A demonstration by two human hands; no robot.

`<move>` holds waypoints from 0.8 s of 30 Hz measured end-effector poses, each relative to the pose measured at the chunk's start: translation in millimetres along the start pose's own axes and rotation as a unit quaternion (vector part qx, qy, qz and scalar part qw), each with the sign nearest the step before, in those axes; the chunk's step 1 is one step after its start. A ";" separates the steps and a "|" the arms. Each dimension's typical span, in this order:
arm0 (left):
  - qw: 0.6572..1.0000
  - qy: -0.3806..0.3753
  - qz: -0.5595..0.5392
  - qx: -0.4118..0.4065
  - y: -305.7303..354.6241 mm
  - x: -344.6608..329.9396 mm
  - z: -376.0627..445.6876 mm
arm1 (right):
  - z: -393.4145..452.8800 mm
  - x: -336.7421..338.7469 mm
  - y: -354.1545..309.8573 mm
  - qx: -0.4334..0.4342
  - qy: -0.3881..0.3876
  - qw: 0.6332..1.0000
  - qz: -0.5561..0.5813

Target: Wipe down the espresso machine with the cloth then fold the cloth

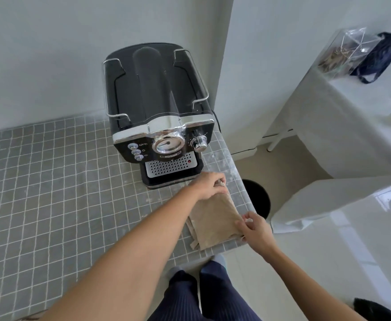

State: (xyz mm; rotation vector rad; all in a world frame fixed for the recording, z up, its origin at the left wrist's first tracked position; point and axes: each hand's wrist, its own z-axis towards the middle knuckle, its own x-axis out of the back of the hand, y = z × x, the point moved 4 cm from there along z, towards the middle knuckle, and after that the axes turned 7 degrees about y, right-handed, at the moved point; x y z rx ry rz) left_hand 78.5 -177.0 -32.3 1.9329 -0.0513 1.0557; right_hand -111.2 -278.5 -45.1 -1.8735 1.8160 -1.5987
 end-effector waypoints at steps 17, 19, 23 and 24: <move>0.961 0.041 0.268 0.047 -60.8 -67.2 -127.4 | 36.2 -36.4 8.7 0.318 -0.030 0.835 -0.448; 0.965 0.038 0.257 0.036 -53.3 -59.9 -129.3 | 34.3 -38.0 9.4 0.297 -0.004 0.837 -0.459; 0.970 0.117 0.178 0.113 -66.1 -31.7 -157.2 | 17.8 -69.2 -28.4 0.325 0.058 0.868 -0.370; 0.961 0.154 0.170 0.152 -79.7 -24.2 -168.2 | 12.8 -85.6 -39.5 0.359 0.031 0.864 -0.351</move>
